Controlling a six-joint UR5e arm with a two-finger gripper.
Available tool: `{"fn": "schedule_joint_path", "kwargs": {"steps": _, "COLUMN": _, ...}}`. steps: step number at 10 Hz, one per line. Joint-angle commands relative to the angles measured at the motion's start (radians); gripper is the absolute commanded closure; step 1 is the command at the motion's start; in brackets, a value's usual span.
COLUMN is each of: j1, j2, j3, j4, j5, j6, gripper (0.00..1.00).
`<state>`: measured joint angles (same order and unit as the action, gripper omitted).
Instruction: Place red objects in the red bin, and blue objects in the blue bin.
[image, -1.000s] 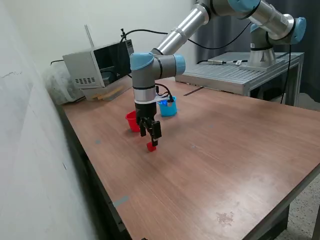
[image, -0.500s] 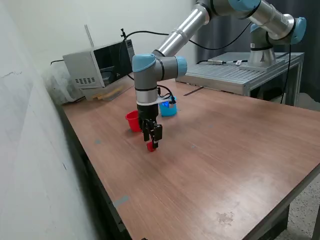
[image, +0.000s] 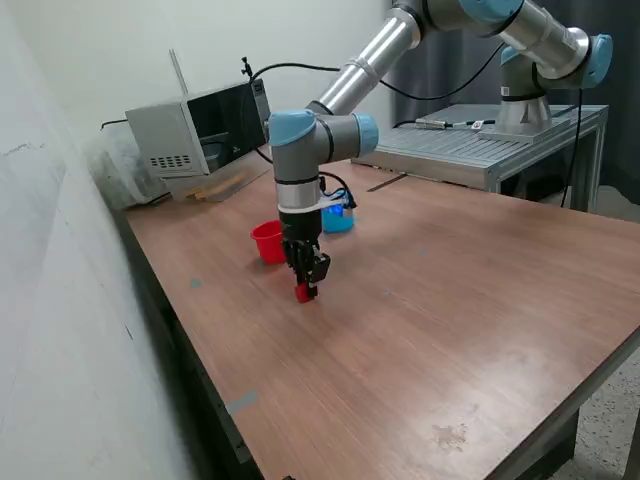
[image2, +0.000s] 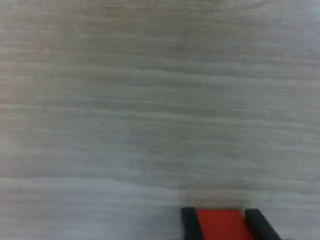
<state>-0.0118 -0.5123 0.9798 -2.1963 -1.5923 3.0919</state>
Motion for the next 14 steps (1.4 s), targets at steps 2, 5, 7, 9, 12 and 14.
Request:
{"fn": "schedule_joint_path", "kwargs": {"steps": 2, "j1": 0.016, "j2": -0.148, "j3": 0.078, "j4": 0.009, "j5": 0.0, "j6": -0.012, "gripper": 1.0}}
{"fn": "schedule_joint_path", "kwargs": {"steps": 5, "j1": 0.024, "j2": -0.348, "j3": 0.226, "j4": 0.012, "j5": 0.0, "j6": -0.013, "gripper": 1.0}}
{"fn": "schedule_joint_path", "kwargs": {"steps": 7, "j1": 0.01, "j2": -0.405, "j3": 0.273, "j4": 0.012, "j5": -0.006, "j6": -0.048, "gripper": 1.0}}
{"fn": "schedule_joint_path", "kwargs": {"steps": 9, "j1": -0.086, "j2": -0.403, "j3": 0.284, "j4": 0.012, "j5": -0.003, "j6": -0.05, "gripper": 1.0}}
{"fn": "schedule_joint_path", "kwargs": {"steps": 12, "j1": -0.168, "j2": -0.345, "j3": 0.271, "j4": 0.012, "j5": 0.0, "j6": -0.052, "gripper": 1.0}}
{"fn": "schedule_joint_path", "kwargs": {"steps": 14, "j1": -0.188, "j2": -0.287, "j3": 0.238, "j4": 0.012, "j5": 0.0, "j6": -0.056, "gripper": 1.0}}
